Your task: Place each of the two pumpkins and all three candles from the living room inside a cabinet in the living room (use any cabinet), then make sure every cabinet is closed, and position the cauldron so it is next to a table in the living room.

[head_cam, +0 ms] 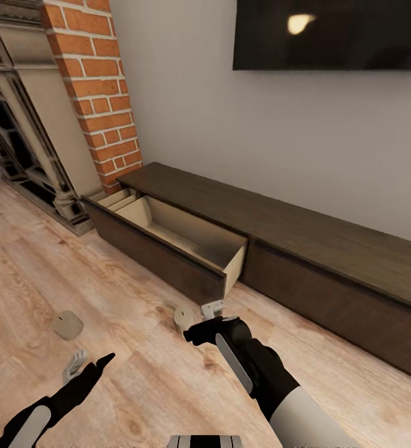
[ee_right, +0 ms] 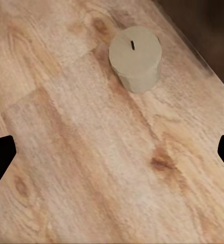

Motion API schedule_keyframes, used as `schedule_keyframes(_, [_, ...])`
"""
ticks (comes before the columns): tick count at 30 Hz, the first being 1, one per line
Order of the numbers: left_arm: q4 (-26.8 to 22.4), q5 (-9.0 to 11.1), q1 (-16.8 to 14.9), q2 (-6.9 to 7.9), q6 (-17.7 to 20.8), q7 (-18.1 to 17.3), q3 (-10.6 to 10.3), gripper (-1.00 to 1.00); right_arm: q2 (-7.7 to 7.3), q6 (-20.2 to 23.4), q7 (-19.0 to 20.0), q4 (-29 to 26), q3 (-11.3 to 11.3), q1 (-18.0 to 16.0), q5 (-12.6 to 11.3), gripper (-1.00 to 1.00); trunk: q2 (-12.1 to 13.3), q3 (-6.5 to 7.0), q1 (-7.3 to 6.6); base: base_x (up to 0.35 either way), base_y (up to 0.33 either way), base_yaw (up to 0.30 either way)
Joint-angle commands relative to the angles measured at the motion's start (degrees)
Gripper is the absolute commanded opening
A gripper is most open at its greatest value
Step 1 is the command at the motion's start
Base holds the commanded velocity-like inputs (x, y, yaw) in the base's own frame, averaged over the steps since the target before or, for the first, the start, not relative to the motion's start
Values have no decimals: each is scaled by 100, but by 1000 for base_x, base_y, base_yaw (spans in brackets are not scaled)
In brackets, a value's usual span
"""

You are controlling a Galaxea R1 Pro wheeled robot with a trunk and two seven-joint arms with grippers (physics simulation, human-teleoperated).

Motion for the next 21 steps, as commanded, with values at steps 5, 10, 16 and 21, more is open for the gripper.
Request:
schedule_keyframes(5, [-764, -15, 380, -91, 88, 299, -17, 100, 0, -6, -54, 32, 14, -24, -56, 100, -2, 23, -1, 0, 0, 252])
schedule_keyframes(10, [-1056, -25, 544, -116, 102, 371, -19, 100, 0, -17, -55, 270, 6, -31, -70, 100, -2, 41, -1, 17, 13, 170])
schedule_keyframes(16, [-1082, -50, 574, -114, 107, 384, -20, 100, 0, -16, -104, 407, 4, -46, -74, 100, -2, 45, -1, 174, 156, 29])
schedule_keyframes(21, [-1072, -52, 577, -113, 107, 385, -20, 100, 0, -16, -527, 671, 0, -209, -90, 100, -2, 46, -1, 218, 237, 5])
